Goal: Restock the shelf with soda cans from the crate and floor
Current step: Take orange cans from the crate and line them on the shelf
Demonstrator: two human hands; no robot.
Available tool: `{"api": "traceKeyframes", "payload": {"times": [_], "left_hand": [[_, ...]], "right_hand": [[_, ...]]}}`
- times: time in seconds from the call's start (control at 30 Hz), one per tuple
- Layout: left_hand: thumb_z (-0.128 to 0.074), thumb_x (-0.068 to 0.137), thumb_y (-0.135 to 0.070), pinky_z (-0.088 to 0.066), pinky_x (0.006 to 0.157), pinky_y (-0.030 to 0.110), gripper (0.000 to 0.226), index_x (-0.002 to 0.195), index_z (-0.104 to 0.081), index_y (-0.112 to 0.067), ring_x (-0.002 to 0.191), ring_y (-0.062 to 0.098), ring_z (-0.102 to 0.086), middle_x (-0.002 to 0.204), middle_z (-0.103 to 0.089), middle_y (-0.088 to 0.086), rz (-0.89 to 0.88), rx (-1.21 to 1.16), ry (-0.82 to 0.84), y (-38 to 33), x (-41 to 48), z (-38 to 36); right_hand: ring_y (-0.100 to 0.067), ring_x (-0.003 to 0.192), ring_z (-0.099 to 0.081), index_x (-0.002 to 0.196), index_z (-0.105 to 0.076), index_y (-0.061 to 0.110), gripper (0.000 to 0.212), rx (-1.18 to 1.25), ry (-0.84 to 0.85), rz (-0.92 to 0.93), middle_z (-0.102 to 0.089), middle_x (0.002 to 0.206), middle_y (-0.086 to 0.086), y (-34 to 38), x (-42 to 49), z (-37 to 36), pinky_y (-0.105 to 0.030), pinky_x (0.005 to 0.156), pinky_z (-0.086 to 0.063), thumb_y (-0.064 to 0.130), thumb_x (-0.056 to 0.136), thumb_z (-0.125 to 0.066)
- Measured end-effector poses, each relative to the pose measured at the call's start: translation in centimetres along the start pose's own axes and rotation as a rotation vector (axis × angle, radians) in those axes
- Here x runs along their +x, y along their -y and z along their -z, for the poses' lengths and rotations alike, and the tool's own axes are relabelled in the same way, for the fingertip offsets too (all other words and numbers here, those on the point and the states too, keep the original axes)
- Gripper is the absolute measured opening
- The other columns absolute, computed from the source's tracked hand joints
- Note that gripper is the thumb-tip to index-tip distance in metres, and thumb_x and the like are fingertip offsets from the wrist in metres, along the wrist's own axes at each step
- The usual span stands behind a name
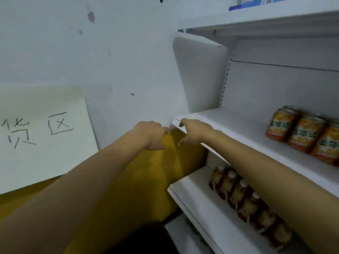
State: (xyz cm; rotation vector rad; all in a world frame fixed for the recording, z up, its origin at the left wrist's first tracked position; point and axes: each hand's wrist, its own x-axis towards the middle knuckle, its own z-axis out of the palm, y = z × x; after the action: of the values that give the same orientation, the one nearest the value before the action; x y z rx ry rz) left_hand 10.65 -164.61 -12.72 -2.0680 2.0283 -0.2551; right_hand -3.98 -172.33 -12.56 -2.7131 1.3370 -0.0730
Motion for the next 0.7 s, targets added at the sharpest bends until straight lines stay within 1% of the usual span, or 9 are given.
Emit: {"api": "traceKeyframes", "payload": {"times": [0.13,0.2,0.27,0.33,0.43,0.5,0.57,0.63,0.7], "left_hand": [[-0.052,0.091,-0.046,-0.048,0.086,0.038,0.058,0.141,-0.035,-0.023,0.122,0.026,-0.049,0.134,-0.049,0.005,0.046,-0.094,0.193,1.3,-2.6,-10.7],[-0.053,0.092,-0.044,-0.049,0.092,0.04,0.058,0.142,-0.035,-0.021,0.122,0.027,-0.049,0.137,-0.046,0.007,0.055,-0.172,0.306,1.3,-4.5,-16.9],[-0.049,0.094,-0.045,-0.044,0.098,0.042,0.059,0.143,-0.032,-0.019,0.126,0.029,-0.045,0.142,-0.041,0.009,0.049,-0.243,0.425,0.8,-6.7,-23.3],[-0.046,0.095,-0.05,-0.043,0.1,0.041,0.062,0.146,-0.027,-0.019,0.128,0.029,-0.042,0.144,-0.038,0.01,0.058,-0.317,0.568,0.0,-9.6,-29.0],[-0.043,0.095,-0.052,-0.043,0.099,0.043,0.064,0.147,-0.026,-0.019,0.124,0.029,-0.044,0.14,-0.041,0.01,0.109,-0.411,0.731,-1.0,-12.5,-35.9],[-0.04,0.096,-0.052,-0.041,0.1,0.042,0.062,0.147,-0.027,-0.019,0.124,0.029,-0.044,0.141,-0.041,0.009,0.163,-0.488,0.782,-2.0,-13.5,-39.6],[-0.041,0.097,-0.049,-0.041,0.101,0.041,0.06,0.147,-0.028,-0.02,0.126,0.029,-0.044,0.142,-0.041,0.009,0.22,-0.585,0.827,-3.5,-13.6,-42.7],[-0.044,0.097,-0.044,-0.041,0.102,0.042,0.057,0.146,-0.031,-0.019,0.129,0.03,-0.042,0.144,-0.039,0.01,0.259,-0.68,0.878,-5.5,-13.3,-45.9],[-0.046,0.098,-0.039,-0.041,0.102,0.038,0.052,0.144,-0.036,-0.018,0.128,0.028,-0.043,0.144,-0.04,0.008,0.279,-0.775,0.902,-7.7,-12.6,-49.8]], "right_hand": [[-0.025,0.118,-0.052,0.143,-0.033,0.019,0.077,-0.024,0.198,0.044,-0.05,0.136,-0.005,3.0,0.5,-8.7,-0.033,0.08,-0.045,0.045,0.081,-0.07],[-0.027,0.118,-0.052,0.141,-0.034,0.019,0.075,-0.037,0.326,0.047,-0.049,0.137,-0.006,3.5,0.3,-14.4,-0.036,0.084,-0.048,0.045,0.081,-0.07],[-0.028,0.118,-0.052,0.138,-0.037,0.018,0.071,-0.04,0.46,0.032,-0.051,0.134,-0.006,3.4,-0.2,-20.2,-0.036,0.089,-0.046,0.045,0.081,-0.07],[-0.028,0.118,-0.052,0.139,-0.038,0.017,0.072,-0.022,0.59,0.014,-0.052,0.134,-0.007,3.0,-1.1,-25.2,-0.034,0.09,-0.044,0.046,0.081,-0.069],[-0.028,0.121,-0.051,0.144,-0.031,0.014,0.079,0.047,0.74,-0.013,-0.048,0.138,-0.011,1.9,-2.0,-31.7,-0.038,0.095,-0.047,0.044,0.081,-0.069],[-0.03,0.119,-0.052,0.143,-0.032,0.013,0.078,0.082,0.802,-0.013,-0.05,0.134,-0.012,1.2,-2.2,-36.0,-0.04,0.093,-0.048,0.042,0.081,-0.07],[-0.031,0.117,-0.053,0.139,-0.036,0.014,0.074,0.104,0.851,-0.011,-0.051,0.129,-0.011,0.2,-2.3,-40.5,-0.039,0.09,-0.048,0.044,0.08,-0.07],[-0.031,0.118,-0.052,0.141,-0.034,0.017,0.072,0.125,0.923,-0.017,-0.05,0.132,-0.011,-0.8,-2.2,-45.0,-0.036,0.09,-0.047,0.043,0.083,-0.068],[-0.03,0.122,-0.05,0.141,-0.035,0.017,0.067,0.148,1.016,-0.033,-0.048,0.137,-0.01,-1.8,-1.4,-50.0,-0.034,0.092,-0.044,0.042,0.087,-0.065]]}}
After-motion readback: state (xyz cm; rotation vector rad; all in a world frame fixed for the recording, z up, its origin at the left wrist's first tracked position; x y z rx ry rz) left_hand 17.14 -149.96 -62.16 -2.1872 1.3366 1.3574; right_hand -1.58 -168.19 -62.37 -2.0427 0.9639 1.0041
